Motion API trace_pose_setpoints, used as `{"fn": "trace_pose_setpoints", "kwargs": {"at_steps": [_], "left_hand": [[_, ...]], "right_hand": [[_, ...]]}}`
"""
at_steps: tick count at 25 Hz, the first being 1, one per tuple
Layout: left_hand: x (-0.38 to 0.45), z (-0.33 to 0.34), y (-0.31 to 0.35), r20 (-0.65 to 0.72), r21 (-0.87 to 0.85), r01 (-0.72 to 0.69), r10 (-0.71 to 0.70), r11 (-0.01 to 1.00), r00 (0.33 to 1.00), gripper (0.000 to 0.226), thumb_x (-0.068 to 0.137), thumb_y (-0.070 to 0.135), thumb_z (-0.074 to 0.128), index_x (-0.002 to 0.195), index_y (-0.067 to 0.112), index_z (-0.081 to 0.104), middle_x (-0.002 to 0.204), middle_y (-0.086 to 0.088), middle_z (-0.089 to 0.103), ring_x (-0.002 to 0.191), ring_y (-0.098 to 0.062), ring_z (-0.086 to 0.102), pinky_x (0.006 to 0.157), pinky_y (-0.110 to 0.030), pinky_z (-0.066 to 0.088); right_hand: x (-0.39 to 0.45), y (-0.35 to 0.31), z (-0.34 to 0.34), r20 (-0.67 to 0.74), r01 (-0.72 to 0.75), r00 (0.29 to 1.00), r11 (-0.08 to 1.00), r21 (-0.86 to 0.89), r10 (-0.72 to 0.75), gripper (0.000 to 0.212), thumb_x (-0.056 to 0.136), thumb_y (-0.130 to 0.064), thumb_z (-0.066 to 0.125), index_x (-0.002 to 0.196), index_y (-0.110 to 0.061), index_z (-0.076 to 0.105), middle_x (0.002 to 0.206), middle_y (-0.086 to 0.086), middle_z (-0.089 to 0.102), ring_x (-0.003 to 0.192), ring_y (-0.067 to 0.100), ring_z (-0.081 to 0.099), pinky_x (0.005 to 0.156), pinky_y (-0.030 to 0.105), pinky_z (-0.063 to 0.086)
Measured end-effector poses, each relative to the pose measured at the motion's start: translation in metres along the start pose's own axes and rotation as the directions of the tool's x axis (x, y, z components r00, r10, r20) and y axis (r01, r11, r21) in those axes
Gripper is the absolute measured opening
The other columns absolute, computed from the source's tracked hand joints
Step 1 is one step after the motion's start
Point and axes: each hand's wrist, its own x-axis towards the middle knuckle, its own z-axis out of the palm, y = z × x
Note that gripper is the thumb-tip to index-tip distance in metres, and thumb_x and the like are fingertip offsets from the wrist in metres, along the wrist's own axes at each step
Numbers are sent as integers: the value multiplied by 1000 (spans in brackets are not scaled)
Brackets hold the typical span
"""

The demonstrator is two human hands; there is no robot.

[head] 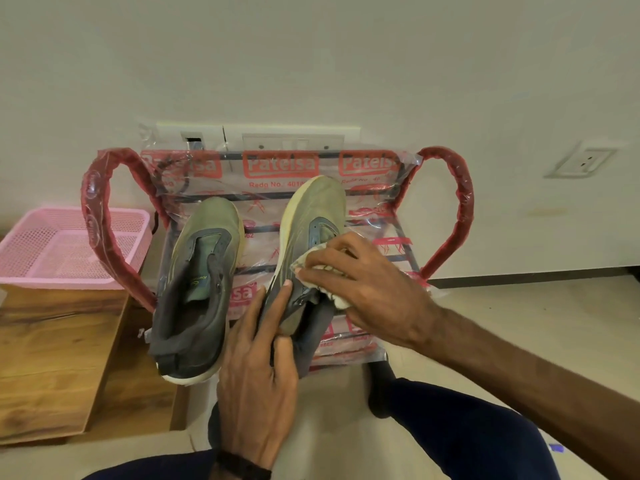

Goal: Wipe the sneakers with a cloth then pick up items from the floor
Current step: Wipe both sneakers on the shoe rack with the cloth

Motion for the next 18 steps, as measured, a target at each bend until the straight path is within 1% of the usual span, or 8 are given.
{"fn": "trace_pose_setpoints", "kwargs": {"at_steps": [3,5,8,10,13,14,16,18], "left_hand": [[-1,4,3,-55,17,-29,30,999,998,57,94,30,30,146,48,43,153,6,42,134,-18,44,106,-34,38],[-3,8,6,-90,38,-40,43,998,995,53,93,28,34,142,40,52,149,2,46,128,-24,45,104,-46,43],[-5,15,13,-83,94,-120,127,988,988,51,92,26,38,139,34,59,148,0,48,123,-27,44,102,-49,42],[-4,17,14,-67,123,-167,176,978,982,51,92,26,38,139,33,59,148,-2,48,120,-28,45,102,-48,40],[-1,16,13,-100,85,-119,128,989,987,51,92,26,37,138,32,59,146,-1,50,118,-24,43,99,-38,38],[0,14,11,-121,59,-94,101,994,987,51,92,25,37,138,32,60,145,0,50,117,-23,43,97,-37,37],[-2,13,7,-143,39,-72,77,997,987,51,92,24,38,137,31,61,144,-1,52,116,-23,43,95,-40,41],[-3,13,5,-128,46,-72,77,996,989,51,92,24,38,137,31,60,143,-2,52,117,-24,44,96,-45,43]], "right_hand": [[6,1,-7,38,138,990,989,-52,-136,35,92,-11,50,121,-8,69,121,8,66,106,31,57,83,42,49],[6,13,-5,96,133,987,988,-84,-125,36,86,-15,61,120,-10,69,120,8,66,105,29,55,84,42,50],[-3,42,2,128,46,991,988,-146,-27,41,84,-13,61,123,-9,68,122,9,66,104,30,56,84,42,50],[1,66,4,64,-96,992,980,-177,109,40,83,-9,61,122,-7,68,121,11,66,104,32,57,86,43,50],[17,74,10,-7,-253,967,959,-125,254,42,80,-5,76,121,-8,68,123,11,65,108,32,56,90,43,49],[19,65,15,-10,-227,974,969,-100,227,42,80,-8,78,121,-9,69,123,10,65,109,30,55,91,41,49],[13,34,19,56,-50,997,998,-28,52,38,83,-9,70,121,-9,69,123,8,66,110,28,53,92,38,46],[5,23,10,110,105,988,994,30,-107,40,82,-9,60,121,-10,69,124,6,66,110,27,54,91,36,45]]}}
